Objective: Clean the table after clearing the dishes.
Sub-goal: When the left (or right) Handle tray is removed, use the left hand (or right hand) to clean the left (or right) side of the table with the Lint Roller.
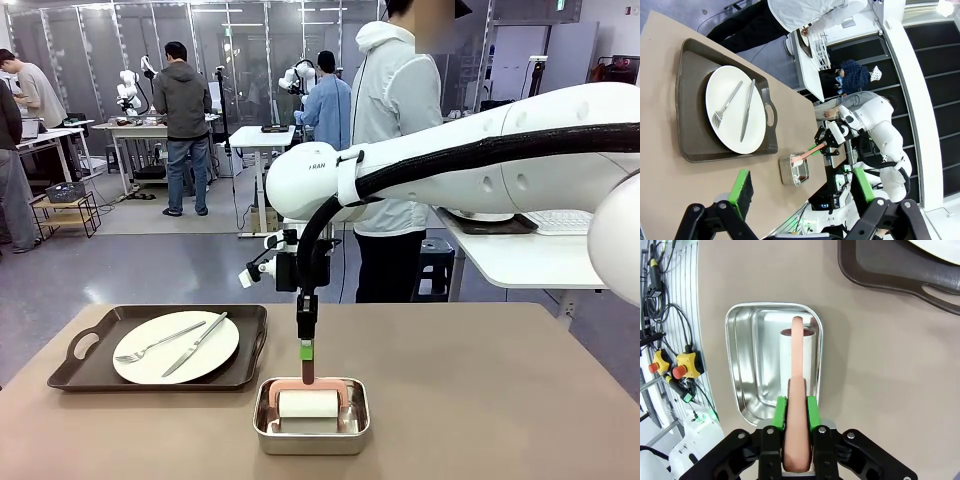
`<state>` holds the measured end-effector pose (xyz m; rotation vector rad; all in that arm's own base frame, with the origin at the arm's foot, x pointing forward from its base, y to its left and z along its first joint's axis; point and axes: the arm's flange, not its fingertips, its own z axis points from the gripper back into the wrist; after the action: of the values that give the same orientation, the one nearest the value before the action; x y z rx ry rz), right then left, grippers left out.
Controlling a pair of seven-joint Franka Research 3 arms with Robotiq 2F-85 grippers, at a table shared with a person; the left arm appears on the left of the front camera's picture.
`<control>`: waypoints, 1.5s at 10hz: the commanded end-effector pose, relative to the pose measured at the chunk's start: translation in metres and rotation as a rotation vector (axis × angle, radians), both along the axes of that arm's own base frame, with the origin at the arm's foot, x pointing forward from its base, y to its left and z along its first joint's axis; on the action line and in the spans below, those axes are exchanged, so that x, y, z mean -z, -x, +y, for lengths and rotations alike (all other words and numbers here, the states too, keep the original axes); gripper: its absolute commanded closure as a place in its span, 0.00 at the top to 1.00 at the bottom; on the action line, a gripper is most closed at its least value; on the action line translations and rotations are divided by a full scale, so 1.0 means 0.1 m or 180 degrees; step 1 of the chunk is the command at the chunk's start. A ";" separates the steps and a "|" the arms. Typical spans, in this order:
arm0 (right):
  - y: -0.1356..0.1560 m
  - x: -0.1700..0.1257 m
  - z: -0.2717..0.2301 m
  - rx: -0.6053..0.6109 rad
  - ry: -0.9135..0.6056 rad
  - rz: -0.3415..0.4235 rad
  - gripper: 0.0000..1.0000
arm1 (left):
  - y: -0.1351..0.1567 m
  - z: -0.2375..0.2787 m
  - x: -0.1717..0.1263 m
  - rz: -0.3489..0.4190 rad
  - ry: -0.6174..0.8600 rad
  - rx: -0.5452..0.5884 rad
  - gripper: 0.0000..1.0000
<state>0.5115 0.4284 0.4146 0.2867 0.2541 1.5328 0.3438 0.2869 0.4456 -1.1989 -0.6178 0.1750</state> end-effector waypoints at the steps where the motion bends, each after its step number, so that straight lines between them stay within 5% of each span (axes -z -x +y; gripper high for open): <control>1: 0.19 -0.35 -0.12 0.0335 0.0096 -0.0186 0.00 | 0.02 0.01 -0.02 -0.0033 0.0029 -0.0003 1.00; 5: 0.39 -0.98 -1.06 0.1717 -0.0214 -0.0351 0.00 | 0.02 0.01 -0.02 -0.0033 0.0029 -0.0003 1.00; 7: 0.40 -0.93 -1.75 0.2650 -0.0375 -0.0179 0.00 | 0.02 0.01 -0.02 -0.0033 0.0029 -0.0003 1.00; 9: 0.35 -0.70 -2.30 0.3933 -0.0371 -0.0364 0.00 | 0.02 0.01 -0.02 -0.0033 0.0029 -0.0003 1.00; 13: 0.35 -0.41 -2.74 0.4491 -0.0940 -0.0223 0.00 | 0.02 0.01 -0.02 -0.0033 0.0029 -0.0003 1.00; 14: 0.37 -0.42 -2.65 0.4014 -0.1300 -0.0091 0.00 | 0.02 0.01 -0.02 -0.0033 0.0029 -0.0003 1.00; 15: 0.25 -0.38 -2.85 0.4442 -0.0797 -0.0142 0.00 | 0.02 0.01 -0.02 -0.0033 0.0029 -0.0003 1.00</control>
<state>0.4832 0.1543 0.4538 0.5213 -0.2093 0.2106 0.3438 0.2871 0.4457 -1.1989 -0.6183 0.1753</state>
